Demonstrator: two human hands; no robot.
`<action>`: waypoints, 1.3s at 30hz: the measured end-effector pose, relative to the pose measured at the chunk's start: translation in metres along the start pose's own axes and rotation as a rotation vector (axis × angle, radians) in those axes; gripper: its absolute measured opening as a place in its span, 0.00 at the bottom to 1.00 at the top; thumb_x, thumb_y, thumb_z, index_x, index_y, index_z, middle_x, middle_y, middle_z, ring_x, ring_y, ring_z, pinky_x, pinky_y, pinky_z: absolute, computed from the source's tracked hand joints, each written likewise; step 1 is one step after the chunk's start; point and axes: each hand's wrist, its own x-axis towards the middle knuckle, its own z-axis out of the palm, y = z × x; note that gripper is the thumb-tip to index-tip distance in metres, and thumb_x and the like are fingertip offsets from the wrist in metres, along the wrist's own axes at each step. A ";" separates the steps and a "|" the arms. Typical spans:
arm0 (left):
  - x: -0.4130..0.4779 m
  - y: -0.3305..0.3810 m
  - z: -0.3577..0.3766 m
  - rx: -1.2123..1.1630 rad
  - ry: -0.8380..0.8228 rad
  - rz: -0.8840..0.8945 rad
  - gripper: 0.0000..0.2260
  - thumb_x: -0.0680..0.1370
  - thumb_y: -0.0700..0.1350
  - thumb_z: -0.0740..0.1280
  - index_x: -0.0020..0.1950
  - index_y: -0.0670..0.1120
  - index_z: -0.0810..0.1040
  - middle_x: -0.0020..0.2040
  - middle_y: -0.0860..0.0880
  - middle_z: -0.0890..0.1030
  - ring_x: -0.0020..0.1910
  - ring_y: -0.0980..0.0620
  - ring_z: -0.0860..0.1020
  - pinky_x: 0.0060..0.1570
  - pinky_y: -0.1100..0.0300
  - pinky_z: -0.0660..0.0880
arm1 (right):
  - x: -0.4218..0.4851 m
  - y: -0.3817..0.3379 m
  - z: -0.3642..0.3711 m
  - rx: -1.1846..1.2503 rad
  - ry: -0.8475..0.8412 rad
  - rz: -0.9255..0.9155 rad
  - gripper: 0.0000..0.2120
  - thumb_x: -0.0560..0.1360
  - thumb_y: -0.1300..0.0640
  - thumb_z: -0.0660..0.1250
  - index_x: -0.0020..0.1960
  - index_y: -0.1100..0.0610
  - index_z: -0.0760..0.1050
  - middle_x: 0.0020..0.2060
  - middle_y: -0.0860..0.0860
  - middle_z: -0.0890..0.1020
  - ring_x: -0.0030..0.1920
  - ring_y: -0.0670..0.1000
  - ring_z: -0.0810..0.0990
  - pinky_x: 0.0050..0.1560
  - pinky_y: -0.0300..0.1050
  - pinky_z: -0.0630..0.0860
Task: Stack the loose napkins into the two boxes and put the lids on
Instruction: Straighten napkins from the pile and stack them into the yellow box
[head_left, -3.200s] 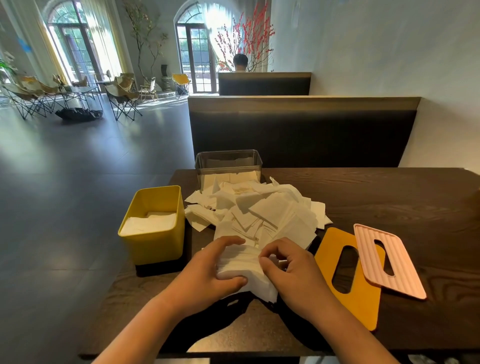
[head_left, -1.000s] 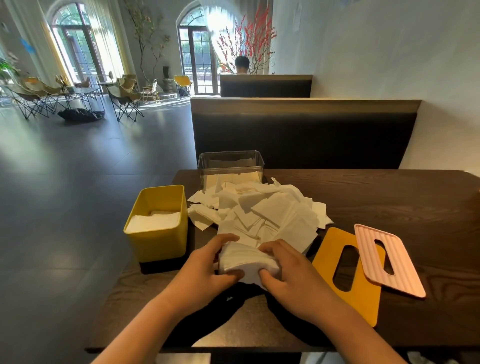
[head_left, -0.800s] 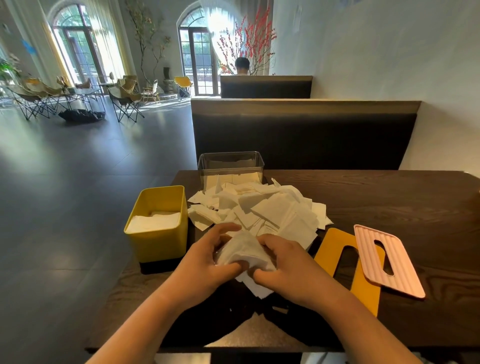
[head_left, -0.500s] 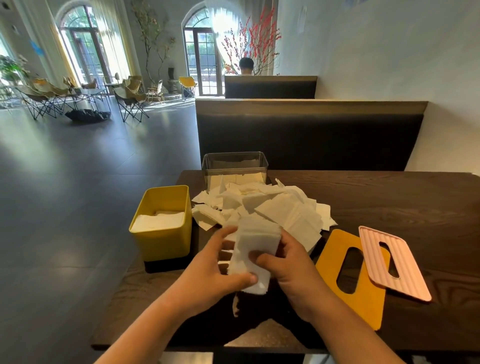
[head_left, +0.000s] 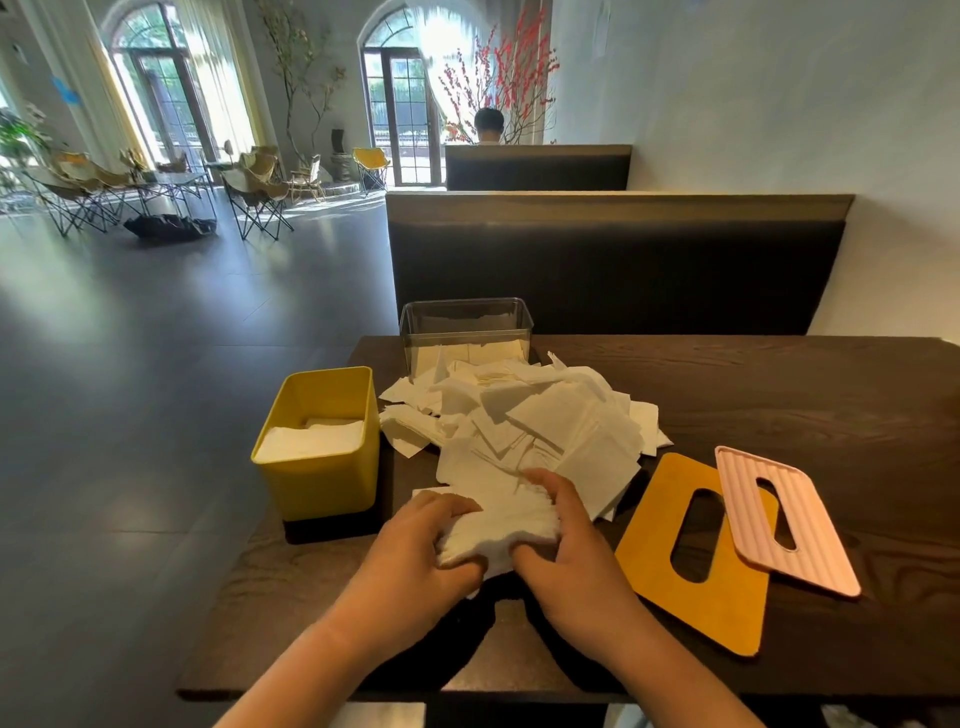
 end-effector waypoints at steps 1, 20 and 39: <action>-0.004 0.001 0.007 -0.062 0.037 -0.016 0.25 0.76 0.48 0.77 0.67 0.67 0.73 0.65 0.68 0.74 0.66 0.71 0.71 0.68 0.64 0.73 | -0.001 -0.001 0.001 -0.061 0.004 -0.010 0.36 0.77 0.58 0.71 0.72 0.28 0.60 0.67 0.34 0.72 0.66 0.38 0.73 0.63 0.33 0.73; -0.004 0.014 0.024 -0.380 0.166 -0.077 0.26 0.75 0.41 0.79 0.68 0.57 0.73 0.59 0.54 0.79 0.54 0.70 0.78 0.48 0.73 0.76 | 0.012 0.007 0.010 0.103 0.039 0.042 0.30 0.72 0.59 0.59 0.65 0.29 0.70 0.71 0.43 0.74 0.72 0.48 0.73 0.73 0.54 0.73; -0.001 0.001 0.010 -0.361 0.022 -0.076 0.26 0.76 0.41 0.78 0.67 0.60 0.73 0.60 0.58 0.83 0.62 0.59 0.81 0.58 0.57 0.83 | 0.007 0.008 0.002 0.139 0.108 0.057 0.20 0.77 0.69 0.63 0.58 0.45 0.75 0.57 0.53 0.80 0.54 0.53 0.80 0.40 0.37 0.77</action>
